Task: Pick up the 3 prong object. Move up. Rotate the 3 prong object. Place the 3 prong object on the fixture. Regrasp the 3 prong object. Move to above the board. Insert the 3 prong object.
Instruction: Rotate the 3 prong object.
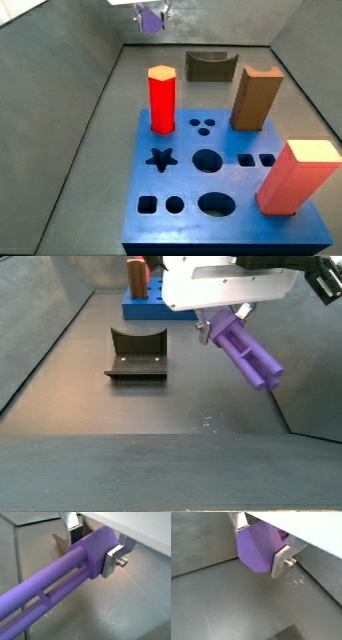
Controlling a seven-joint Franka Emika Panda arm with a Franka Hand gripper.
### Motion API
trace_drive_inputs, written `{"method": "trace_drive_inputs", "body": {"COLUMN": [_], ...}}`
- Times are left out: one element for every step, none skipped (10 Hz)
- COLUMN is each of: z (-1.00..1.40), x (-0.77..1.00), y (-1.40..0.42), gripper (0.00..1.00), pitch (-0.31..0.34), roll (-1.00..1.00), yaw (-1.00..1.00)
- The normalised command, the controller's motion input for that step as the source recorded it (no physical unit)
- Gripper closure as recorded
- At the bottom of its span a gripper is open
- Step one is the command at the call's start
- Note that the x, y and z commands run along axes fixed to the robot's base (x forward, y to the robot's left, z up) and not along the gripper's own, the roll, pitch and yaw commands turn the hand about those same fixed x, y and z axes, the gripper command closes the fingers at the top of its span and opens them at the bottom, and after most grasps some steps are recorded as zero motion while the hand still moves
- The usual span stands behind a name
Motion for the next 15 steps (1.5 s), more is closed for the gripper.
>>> {"method": "trace_drive_inputs", "body": {"z": [-0.03,-0.03,-0.03,-0.03,-0.04,-1.0,-1.0,-1.0,-1.0,-1.0,-1.0,-0.9,-0.71,-0.57,-0.4], "x": [0.03,0.03,0.03,0.03,0.02,0.0,0.01,0.01,0.02,0.02,0.03,0.04,0.05,0.05,0.04], "y": [0.02,0.02,0.02,0.02,0.02,0.0,0.0,0.01,0.01,0.01,0.02,0.02,0.02,0.02,0.02], "gripper": [1.0,1.0,1.0,1.0,1.0,1.0,1.0,1.0,1.0,1.0,1.0,1.0,1.0,1.0,1.0], "pitch": [-0.034,-0.041,-0.039,-0.037,-0.034,0.0,-0.008,-0.013,-0.009,-0.006,-0.001,0.009,0.016,0.018,0.015], "roll": [0.0,-0.01,-0.01,-0.01,-0.01,0.0,0.0,0.01,0.03,0.04,0.05,0.06,0.07,0.08,0.1], "yaw": [-1.0,-0.97,-0.65,-0.44,-0.26,0.0,0.04,0.04,0.03,0.02,0.01,0.0,-0.01,-0.01,-0.02]}}
